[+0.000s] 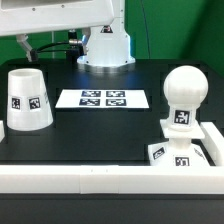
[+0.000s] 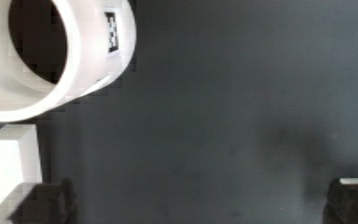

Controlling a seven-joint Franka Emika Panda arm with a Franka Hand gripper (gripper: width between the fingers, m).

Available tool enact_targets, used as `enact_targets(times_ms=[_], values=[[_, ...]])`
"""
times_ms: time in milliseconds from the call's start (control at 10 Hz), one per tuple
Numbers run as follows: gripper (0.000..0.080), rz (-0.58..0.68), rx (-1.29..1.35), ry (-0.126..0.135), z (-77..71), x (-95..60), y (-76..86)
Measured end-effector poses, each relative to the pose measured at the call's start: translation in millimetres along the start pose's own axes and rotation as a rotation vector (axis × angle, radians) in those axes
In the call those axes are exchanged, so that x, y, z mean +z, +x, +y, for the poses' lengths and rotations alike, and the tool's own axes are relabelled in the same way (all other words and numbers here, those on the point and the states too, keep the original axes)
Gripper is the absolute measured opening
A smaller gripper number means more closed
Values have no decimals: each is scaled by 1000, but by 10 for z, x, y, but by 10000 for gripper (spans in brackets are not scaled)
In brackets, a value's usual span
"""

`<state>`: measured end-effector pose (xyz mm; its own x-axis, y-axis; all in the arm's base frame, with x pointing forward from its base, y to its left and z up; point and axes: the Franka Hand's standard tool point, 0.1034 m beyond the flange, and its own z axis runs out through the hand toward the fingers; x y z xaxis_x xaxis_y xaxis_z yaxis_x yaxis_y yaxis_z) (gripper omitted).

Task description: Assemble lamp

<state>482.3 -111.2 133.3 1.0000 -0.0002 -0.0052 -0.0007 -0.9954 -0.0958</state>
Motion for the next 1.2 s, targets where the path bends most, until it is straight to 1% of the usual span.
enact_targets(times_ms=[100, 200, 300, 500, 700, 800, 900, 1100, 1200], values=[[699, -2, -27, 0, 26, 15, -36], [699, -5, -43, -3, 99, 65, -155], [699, -11, -44, -4, 139, 121, -276], [699, -19, -75, -10, 209, 229, -422], [699, -24, -94, -13, 290, 285, -454], [699, -31, -102, -16, 324, 352, -478], [699, -34, -103, -20, 344, 407, -489], [699, -48, -106, -19, 356, 476, -524], [662, -51, -105, -18, 357, 490, -532]])
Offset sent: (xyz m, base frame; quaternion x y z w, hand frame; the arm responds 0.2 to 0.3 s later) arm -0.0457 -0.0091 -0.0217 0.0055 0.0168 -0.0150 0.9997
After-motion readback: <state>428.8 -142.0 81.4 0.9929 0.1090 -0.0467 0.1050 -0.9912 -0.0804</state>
